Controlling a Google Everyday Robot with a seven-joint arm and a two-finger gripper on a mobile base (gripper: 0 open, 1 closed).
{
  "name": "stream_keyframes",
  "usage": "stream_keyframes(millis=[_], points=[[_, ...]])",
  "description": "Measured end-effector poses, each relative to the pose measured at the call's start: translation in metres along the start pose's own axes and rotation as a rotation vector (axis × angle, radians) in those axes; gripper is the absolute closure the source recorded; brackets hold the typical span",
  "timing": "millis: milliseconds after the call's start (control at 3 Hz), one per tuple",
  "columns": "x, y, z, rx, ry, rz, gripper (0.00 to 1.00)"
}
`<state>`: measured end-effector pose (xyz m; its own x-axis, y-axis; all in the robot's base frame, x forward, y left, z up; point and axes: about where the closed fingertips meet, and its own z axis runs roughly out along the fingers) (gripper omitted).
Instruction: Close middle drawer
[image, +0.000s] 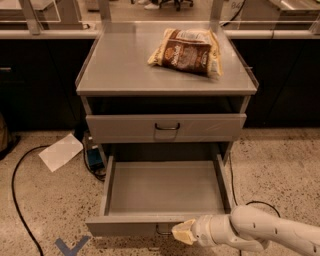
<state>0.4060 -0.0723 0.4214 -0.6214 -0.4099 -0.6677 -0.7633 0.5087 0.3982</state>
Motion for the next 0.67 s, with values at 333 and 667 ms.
stream_keyframes(millis=[333,667], points=[[-0.0158,-0.0100,0.0085,0.020,-0.031,-0.017,1.00],[-0.0158,-0.0100,0.0085,0.020,-0.031,-0.017,1.00]])
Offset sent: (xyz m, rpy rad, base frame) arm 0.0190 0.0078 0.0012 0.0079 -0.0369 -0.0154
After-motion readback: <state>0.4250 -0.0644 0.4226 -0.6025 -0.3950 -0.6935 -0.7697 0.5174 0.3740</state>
